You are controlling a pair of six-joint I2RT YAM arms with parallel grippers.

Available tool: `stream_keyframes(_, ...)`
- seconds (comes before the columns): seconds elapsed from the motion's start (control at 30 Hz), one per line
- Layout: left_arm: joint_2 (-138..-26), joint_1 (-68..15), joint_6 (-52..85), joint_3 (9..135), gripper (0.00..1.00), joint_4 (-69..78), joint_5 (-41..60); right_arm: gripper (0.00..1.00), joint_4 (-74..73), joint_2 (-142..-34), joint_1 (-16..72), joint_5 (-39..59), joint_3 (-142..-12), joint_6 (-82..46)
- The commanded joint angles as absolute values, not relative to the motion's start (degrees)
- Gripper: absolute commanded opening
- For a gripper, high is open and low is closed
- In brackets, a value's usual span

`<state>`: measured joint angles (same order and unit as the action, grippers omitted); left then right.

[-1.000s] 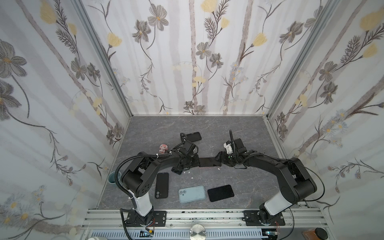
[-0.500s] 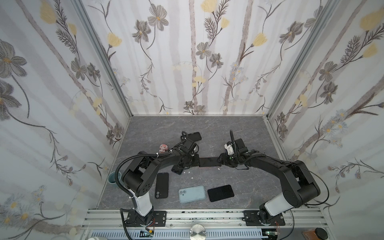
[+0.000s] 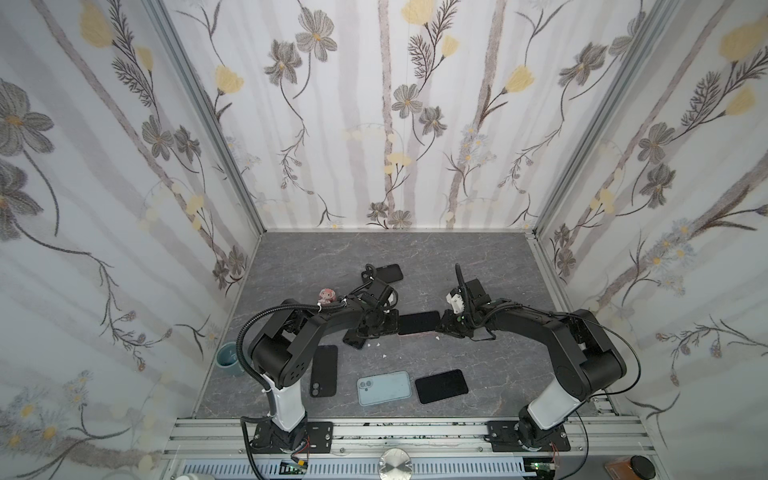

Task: Put the phone into the phone case
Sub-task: 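Press the phone flat into the case with the right gripper while left holds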

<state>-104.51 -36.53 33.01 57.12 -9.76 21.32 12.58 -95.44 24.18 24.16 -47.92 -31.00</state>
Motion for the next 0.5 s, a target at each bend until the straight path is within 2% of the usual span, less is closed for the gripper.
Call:
stream_keyframes(0.0, -105.1, -36.6, 32.5, 56.6, 0.14, -12.5, 20.3, 0.26, 12.2, -96.1, 24.3, 25.4, -48.9, -30.2)
stream_keyframes(0.27, -103.4, -36.3, 31.5, 59.0, 0.22, -14.8, 18.5, 0.41, 16.9, -94.0, 24.0, 22.3, -51.5, -28.5)
stream_keyframes(0.47, -103.8, -36.0, 31.0, 61.0, 0.23, -15.3, 18.1, 0.4, 21.1, -94.8, 23.5, 20.0, -55.1, -25.2)
